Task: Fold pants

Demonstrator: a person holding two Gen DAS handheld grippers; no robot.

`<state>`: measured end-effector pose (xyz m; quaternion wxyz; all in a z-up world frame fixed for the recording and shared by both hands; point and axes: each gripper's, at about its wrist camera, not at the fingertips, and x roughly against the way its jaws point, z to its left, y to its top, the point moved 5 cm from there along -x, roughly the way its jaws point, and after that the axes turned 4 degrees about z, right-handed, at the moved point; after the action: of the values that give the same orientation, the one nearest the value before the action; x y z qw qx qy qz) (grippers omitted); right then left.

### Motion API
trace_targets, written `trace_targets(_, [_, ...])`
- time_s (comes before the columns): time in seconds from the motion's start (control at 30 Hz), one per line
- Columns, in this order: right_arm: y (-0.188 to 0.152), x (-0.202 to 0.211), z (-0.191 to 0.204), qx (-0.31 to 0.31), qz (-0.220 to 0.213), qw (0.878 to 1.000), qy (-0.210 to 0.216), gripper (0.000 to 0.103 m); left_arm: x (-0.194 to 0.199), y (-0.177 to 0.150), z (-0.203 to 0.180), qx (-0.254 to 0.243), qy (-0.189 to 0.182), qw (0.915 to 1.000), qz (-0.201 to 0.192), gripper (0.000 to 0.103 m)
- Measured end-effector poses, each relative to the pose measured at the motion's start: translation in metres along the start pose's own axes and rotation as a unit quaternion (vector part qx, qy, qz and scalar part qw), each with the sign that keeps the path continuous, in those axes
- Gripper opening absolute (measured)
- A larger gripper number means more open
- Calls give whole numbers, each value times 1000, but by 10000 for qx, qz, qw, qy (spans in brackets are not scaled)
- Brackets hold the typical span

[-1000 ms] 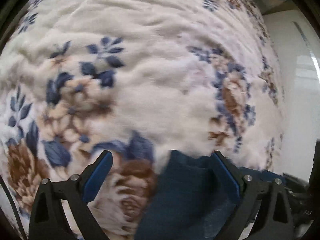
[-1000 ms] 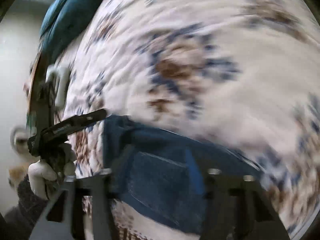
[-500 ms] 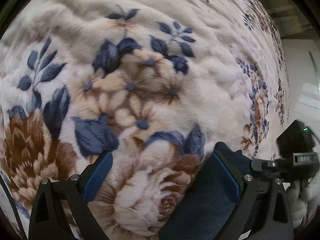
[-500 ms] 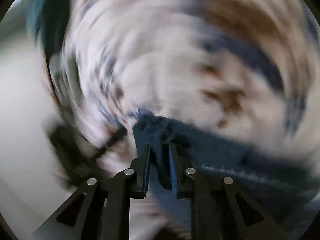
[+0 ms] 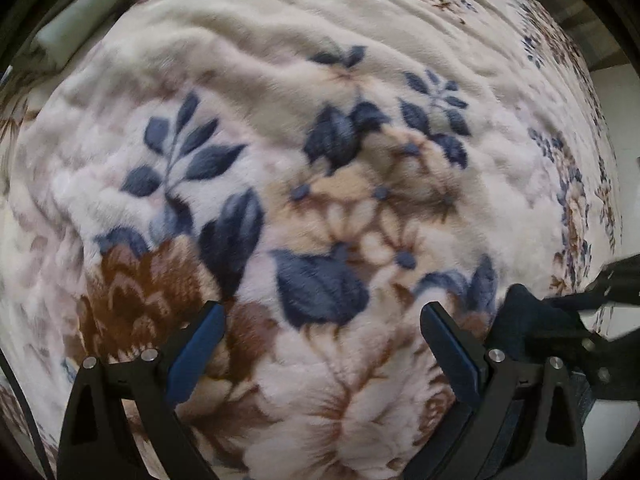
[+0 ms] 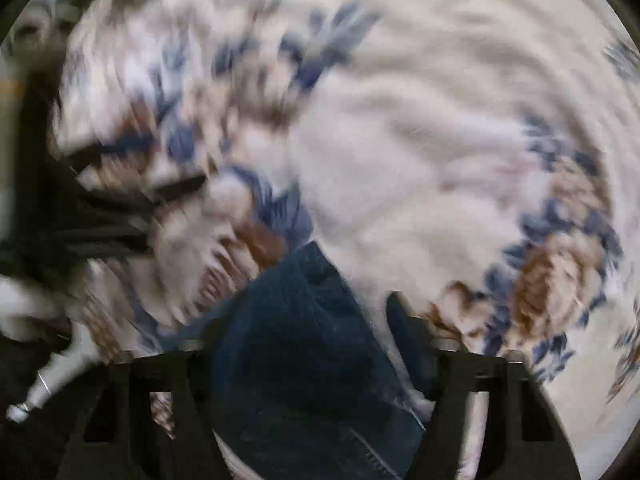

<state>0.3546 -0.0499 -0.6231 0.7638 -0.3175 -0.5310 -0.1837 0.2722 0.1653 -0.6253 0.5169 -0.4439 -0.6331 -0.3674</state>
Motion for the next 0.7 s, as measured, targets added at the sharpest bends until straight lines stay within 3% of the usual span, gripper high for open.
trace_targets(0.07, [5, -9, 0, -322, 173, 9987, 366, 30, -1, -1, 4, 19, -24, 10000, 2, 99])
trace_targets(0.13, [6, -11, -11, -1102, 325, 9847, 1311, 27, -3, -3, 5, -13, -61, 10000, 19, 99])
trace_targets(0.17, [6, -14, -20, -1600, 342, 9639, 2100, 26, -5, -4, 8, -24, -72, 10000, 29, 99])
trace_targets(0.2, [0, -20, -36, -2165, 336, 9327, 2867, 26, -5, -5, 7, -26, -86, 10000, 32, 99])
trace_targets(0.23, [-6, -26, -49, -2513, 336, 9112, 3246, 25, -5, -6, 9, -34, -106, 9999, 27, 99])
trace_targets(0.27, [-12, -29, -60, -2765, 282, 8977, 3420, 25, -4, -6, 9, -28, -134, 9999, 14, 99])
trace_targets(0.3, [-16, -27, -69, -2932, 168, 8935, 3398, 25, -2, -5, 8, -13, -185, 9998, -8, 99])
trace_targets(0.37, [-20, -9, -73, -2852, -139, 9060, 3124, 31, 3, -3, 9, -29, -269, 9996, -52, 99])
trace_targets(0.43, [-20, 26, -68, -2413, -768, 9374, 2392, 56, 11, -4, 11, -78, -312, 9994, -108, 99])
trace_targets(0.53, [-19, 57, -55, -1793, -1316, 9608, 1654, 63, 19, 0, 10, -89, -330, 9992, -200, 99])
trace_targets(0.6, [-14, 55, -40, -1363, -1074, 9758, 1327, 63, 22, 2, 9, -44, -345, 9991, -239, 99])
trace_targets(0.67, [-14, 33, -32, -928, -480, 9930, 547, 63, 24, 1, 7, -22, -367, 9991, -222, 99])
trace_targets(0.7, [-13, 17, -26, -775, -205, 9965, 219, 52, 25, 0, 7, -24, -382, 9990, -222, 99])
